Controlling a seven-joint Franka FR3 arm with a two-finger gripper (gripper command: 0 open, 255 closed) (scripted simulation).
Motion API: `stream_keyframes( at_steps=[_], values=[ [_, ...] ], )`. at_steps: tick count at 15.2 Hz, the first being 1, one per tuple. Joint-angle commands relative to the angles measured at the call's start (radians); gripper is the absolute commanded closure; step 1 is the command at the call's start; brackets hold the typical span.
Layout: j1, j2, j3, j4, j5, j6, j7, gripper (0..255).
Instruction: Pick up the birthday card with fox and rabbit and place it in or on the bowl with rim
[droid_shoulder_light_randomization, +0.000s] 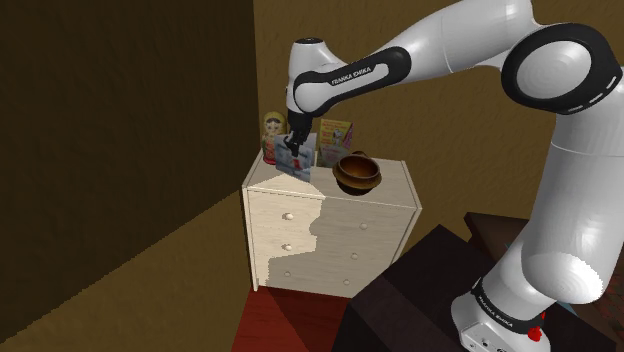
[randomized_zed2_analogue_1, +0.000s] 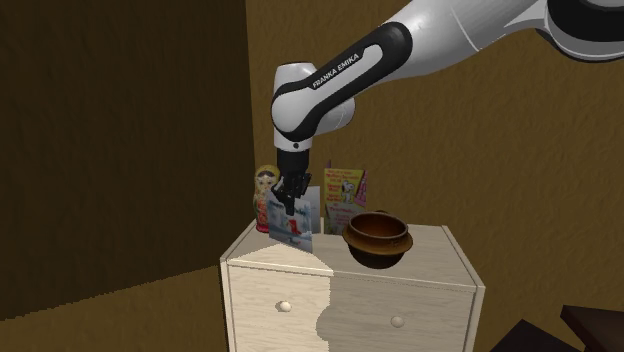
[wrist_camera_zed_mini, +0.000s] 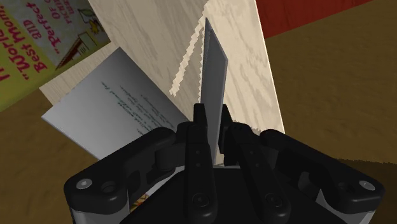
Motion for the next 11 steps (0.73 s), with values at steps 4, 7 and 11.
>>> stream_keyframes(
  at_steps=[4, 7, 11],
  values=[
    [-0.001, -0.014, 0.002, 0.021, 0.005, -0.035, -0.005, 255],
    [-0.001, -0.027, 0.003, 0.045, 0.009, -0.071, -0.009, 255],
    [-0.001, -0.041, 0.005, 0.079, 0.014, -0.119, -0.015, 255]
  ],
)
